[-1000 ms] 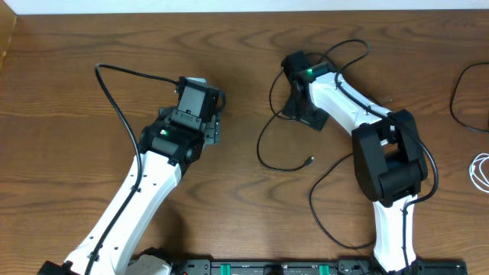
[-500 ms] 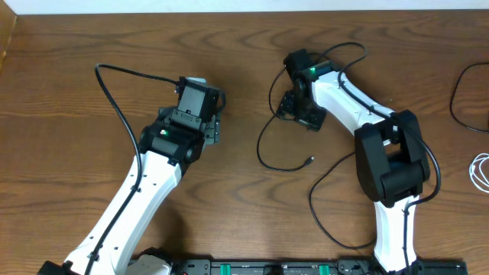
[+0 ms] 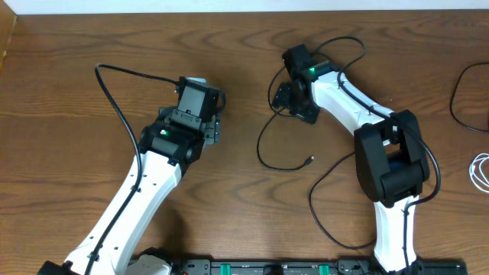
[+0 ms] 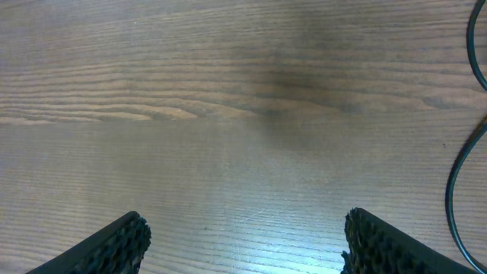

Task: Untangle cables
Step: 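Lower and grasp a black cable strand with the right gripper, then lift the black cable and carry it to the upper right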

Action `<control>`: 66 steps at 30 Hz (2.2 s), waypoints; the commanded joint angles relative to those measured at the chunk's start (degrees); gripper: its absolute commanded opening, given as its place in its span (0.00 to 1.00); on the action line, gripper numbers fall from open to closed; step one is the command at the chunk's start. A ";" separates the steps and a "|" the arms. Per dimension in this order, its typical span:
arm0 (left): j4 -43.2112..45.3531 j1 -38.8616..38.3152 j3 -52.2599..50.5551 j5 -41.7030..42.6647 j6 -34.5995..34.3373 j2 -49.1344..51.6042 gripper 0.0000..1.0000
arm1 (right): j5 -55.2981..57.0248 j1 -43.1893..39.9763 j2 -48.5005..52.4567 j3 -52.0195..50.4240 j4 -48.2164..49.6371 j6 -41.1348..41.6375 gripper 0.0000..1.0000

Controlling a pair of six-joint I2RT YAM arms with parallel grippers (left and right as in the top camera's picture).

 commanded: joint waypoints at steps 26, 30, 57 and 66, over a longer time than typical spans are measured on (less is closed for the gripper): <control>-0.22 0.26 -0.35 -0.17 0.79 0.33 0.83 | 11.50 2.43 -0.42 -1.77 -4.28 1.09 0.78; -0.22 0.26 -0.35 -0.17 0.79 0.33 0.83 | 11.54 2.60 -0.42 -1.77 -5.01 1.09 0.79; -0.22 0.26 -0.35 -0.17 0.79 0.33 0.83 | 11.80 2.56 0.74 -1.77 -4.26 1.05 0.06; -0.22 0.26 -0.35 -0.17 0.79 0.33 0.83 | 12.94 -0.66 -1.51 2.54 -7.87 -6.43 0.01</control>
